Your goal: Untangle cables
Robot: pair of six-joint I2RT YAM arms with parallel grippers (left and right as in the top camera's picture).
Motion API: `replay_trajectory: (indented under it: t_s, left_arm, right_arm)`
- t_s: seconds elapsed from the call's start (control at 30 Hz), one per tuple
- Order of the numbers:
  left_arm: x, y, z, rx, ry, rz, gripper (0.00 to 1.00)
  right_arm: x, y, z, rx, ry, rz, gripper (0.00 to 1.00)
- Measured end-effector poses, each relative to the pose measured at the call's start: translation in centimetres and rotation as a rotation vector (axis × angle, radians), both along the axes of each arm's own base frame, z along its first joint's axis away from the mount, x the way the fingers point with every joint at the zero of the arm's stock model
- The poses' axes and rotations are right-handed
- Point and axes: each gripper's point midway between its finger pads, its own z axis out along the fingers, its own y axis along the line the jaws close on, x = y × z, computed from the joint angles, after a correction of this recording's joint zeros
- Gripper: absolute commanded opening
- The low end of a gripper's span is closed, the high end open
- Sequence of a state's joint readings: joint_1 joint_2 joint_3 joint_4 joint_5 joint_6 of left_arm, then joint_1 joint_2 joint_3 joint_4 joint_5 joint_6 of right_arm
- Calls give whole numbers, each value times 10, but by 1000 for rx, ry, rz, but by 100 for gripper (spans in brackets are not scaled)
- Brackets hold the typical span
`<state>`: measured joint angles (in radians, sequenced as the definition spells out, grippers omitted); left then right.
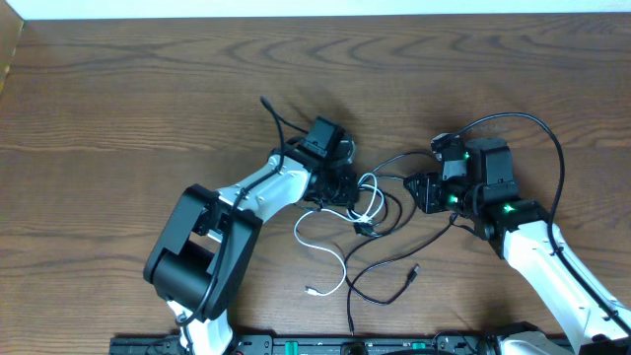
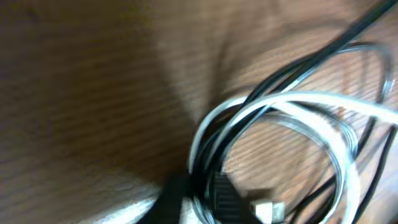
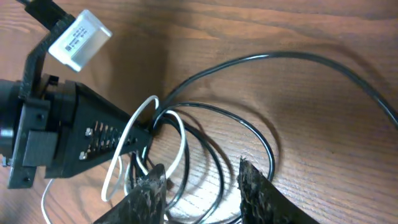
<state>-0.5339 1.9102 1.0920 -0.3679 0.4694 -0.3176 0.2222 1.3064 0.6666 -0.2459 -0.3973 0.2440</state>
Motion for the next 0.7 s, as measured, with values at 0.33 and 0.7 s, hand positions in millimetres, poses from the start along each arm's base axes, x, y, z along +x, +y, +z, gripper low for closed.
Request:
replay_trajectory:
  t_s: [0.33,0.7]
  left_arm:
    - [2,14,16,-3,7,36,7]
    - [15,28,162,-172,-329,81,7]
  right_arm:
    - [4,2,5,13,-25,6,38]
    - [27,53,91,303,-352,220,47]
